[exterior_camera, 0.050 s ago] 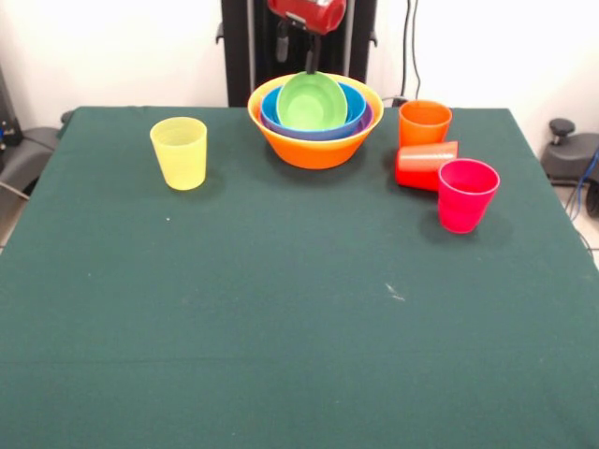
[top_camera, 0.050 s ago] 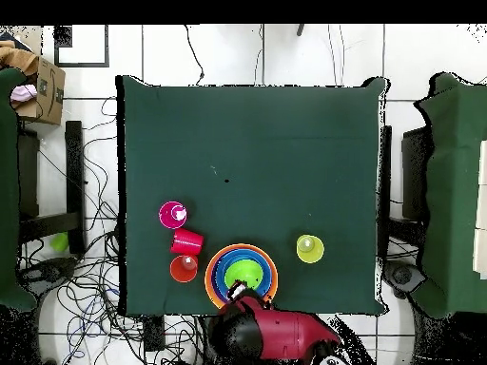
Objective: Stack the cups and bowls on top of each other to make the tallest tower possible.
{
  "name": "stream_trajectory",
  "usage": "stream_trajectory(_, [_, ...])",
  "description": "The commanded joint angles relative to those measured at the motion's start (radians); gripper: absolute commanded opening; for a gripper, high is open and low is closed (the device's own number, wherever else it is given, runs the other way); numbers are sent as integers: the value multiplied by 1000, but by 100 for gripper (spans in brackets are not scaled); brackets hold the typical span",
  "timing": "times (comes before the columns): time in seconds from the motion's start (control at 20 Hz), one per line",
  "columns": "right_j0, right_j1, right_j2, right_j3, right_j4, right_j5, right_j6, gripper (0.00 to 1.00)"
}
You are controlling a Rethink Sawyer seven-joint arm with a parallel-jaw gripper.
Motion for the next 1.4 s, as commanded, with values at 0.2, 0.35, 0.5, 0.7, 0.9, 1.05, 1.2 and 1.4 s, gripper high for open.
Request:
stream_trajectory(0.2, [63, 149, 4, -125, 13, -118, 92, 100])
stream_trajectory(0.35, [69, 167, -2, -137, 18, -127, 90, 100])
stream_trajectory(0.5, [95, 190, -24, -153, 23, -123, 88, 100])
stream_trajectory(0.7, [110, 188, -40, -135, 12, -112, 79, 100])
stream_trajectory(0.9, [100, 204, -55, -119, -7, -137, 76, 100])
stream_trajectory(1.05, [79, 208, -56, -114, -29, -144, 60, 100])
stream_trajectory(1.2, [60, 201, -63, -96, -56, -148, 45, 100])
stream_trajectory(1.4, [65, 271, -83, -125, -64, -200, 48, 100])
